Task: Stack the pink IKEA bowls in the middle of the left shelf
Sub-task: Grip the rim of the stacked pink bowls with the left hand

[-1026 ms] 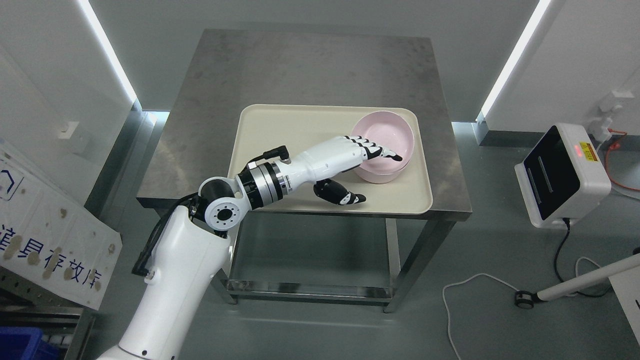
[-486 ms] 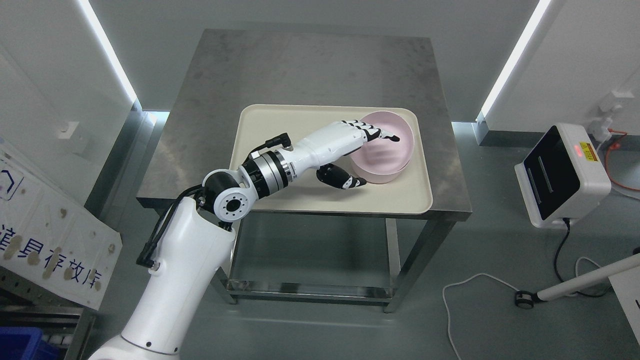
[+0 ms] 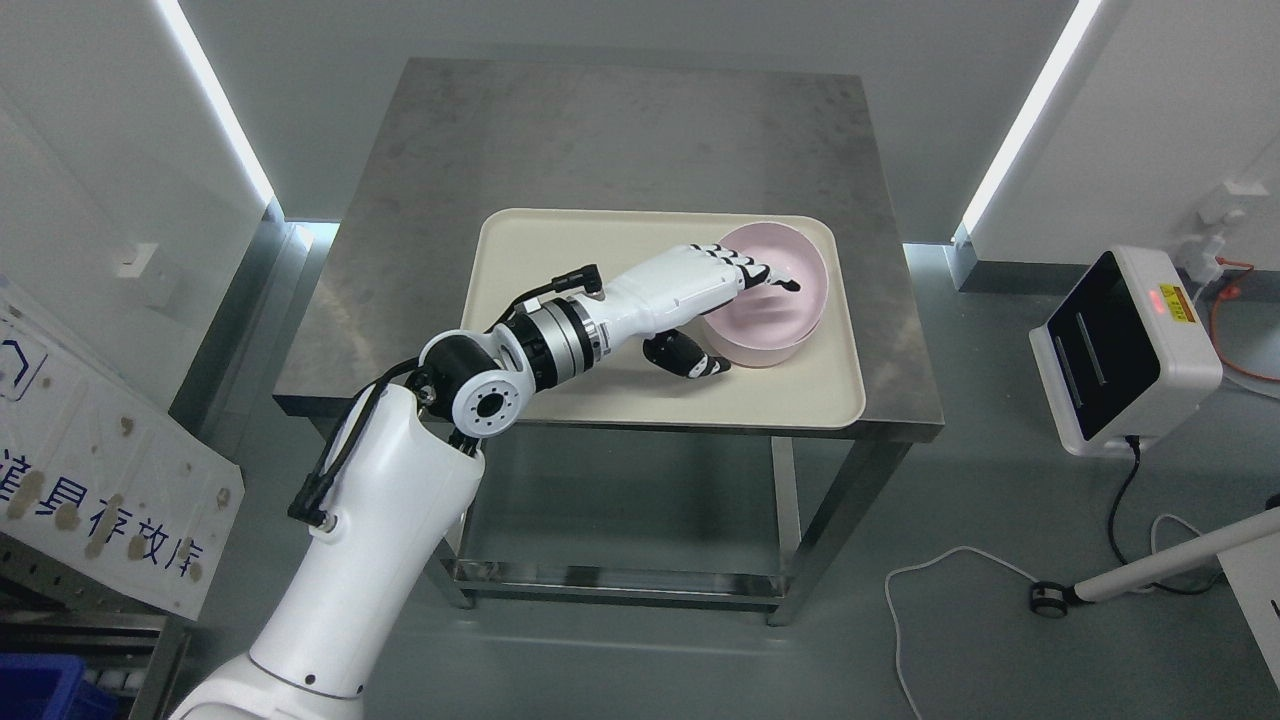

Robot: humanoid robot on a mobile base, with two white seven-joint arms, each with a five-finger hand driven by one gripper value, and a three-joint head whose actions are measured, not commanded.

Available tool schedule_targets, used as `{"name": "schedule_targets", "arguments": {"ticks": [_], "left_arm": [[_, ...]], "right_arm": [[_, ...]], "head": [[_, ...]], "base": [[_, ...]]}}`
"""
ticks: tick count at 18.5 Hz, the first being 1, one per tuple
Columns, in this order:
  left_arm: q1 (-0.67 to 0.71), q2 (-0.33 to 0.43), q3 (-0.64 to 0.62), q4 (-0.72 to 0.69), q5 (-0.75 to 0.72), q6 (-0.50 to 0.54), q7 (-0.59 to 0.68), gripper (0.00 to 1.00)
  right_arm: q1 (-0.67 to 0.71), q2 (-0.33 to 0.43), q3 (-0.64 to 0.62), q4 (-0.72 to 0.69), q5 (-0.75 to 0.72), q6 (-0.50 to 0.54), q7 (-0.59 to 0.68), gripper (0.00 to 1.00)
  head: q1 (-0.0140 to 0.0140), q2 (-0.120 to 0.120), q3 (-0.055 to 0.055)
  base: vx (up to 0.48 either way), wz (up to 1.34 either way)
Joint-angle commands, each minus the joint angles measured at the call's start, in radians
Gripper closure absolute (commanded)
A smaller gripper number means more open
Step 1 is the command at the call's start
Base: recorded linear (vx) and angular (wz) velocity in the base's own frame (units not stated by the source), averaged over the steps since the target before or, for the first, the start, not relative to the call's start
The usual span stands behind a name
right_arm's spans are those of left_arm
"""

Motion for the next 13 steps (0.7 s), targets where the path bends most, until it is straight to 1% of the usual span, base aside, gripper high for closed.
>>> {"name": "schedule_targets", "arguments": {"ticks": [1, 4, 6, 7, 11, 13], "left_arm": [[-0.019, 0.017, -0.053, 0.003, -0.051, 0.006, 0.001, 0.28], [-0.021, 0.017, -0.051, 0.003, -0.051, 0.006, 0.0, 0.36], [-0.026, 0.017, -0.051, 0.0, -0.051, 0.006, -0.006, 0.44], [-0.029, 0.017, -0.053, 0.0, -0.051, 0.006, -0.006, 0.47], [-0.029, 0.017, -0.067, 0.0, -0.059, 0.006, -0.008, 0.48], [-0.03, 0.017, -0.068, 0.0, -0.085, 0.006, -0.017, 0.48]], "right_arm": [[0.029, -0.017, -0.011, -0.034, 0.0, 0.004, 0.0, 0.0], [0.029, -0.017, -0.011, -0.034, 0.0, 0.004, 0.0, 0.0], [0.029, -0.017, -0.011, -0.034, 0.0, 0.004, 0.0, 0.0], [0.029, -0.017, -0.012, -0.034, 0.0, 0.005, 0.0, 0.0], [0.029, -0.017, -0.011, -0.034, 0.0, 0.005, 0.0, 0.0], [0.029, -0.017, -0.012, -0.034, 0.0, 0.004, 0.0, 0.0]], "head": [[0.0, 0.0, 0.0], [0.0, 0.0, 0.0], [0.0, 0.0, 0.0], [0.0, 0.0, 0.0], [0.0, 0.0, 0.0], [0.0, 0.0, 0.0]], "base": [[0.0, 0.0], [0.0, 0.0], [0.0, 0.0], [0.0, 0.0], [0.0, 0.0], [0.0, 0.0]]}}
